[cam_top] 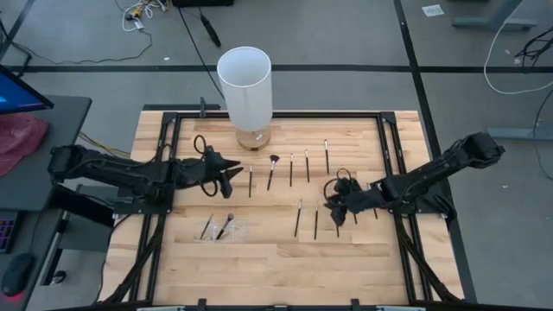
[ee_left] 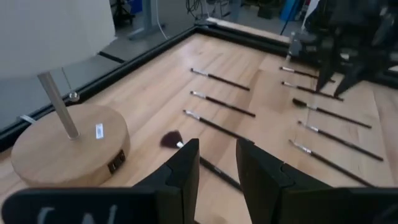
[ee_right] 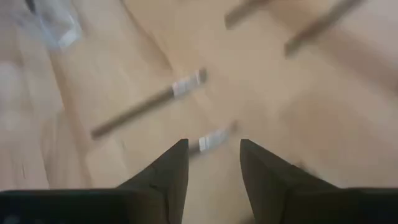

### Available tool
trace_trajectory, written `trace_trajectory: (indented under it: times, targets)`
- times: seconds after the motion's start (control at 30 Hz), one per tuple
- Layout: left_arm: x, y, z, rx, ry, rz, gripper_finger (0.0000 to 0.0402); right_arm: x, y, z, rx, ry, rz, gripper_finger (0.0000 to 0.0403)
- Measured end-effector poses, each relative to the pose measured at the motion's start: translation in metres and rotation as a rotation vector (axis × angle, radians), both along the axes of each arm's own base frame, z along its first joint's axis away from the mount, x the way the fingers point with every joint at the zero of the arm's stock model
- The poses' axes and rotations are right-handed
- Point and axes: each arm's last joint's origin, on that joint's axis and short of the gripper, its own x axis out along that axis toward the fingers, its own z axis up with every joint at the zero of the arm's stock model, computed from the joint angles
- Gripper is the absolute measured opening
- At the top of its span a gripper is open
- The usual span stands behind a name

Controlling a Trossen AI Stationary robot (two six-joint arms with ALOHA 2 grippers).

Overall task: Put items in baskets/containers
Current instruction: Put the brow brush in the transparent organizer

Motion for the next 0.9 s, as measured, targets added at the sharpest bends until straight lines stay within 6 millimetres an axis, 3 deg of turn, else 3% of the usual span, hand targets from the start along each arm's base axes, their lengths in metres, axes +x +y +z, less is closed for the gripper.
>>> trace_trajectory:
  times: [0.23,0.47,0.9]
  targets:
    - [0.0,0.0,0.0,-0.001,-0.002,-0.001,0.011,-0.011,0.015,-0.006,0.082,0.077,0.003,0.0146]
    - [0.0,0.0,0.0,0.0,0.001,-0.002,0.011,-0.019,0.011,-0.011,0.08,0.137,-0.116,0.0146]
    - [-0.001,0.0,-0.002,0.001,0.025,-0.001,0.011,-0.006,0.016,-0.041,0.038,0.209,-0.185,0.0146]
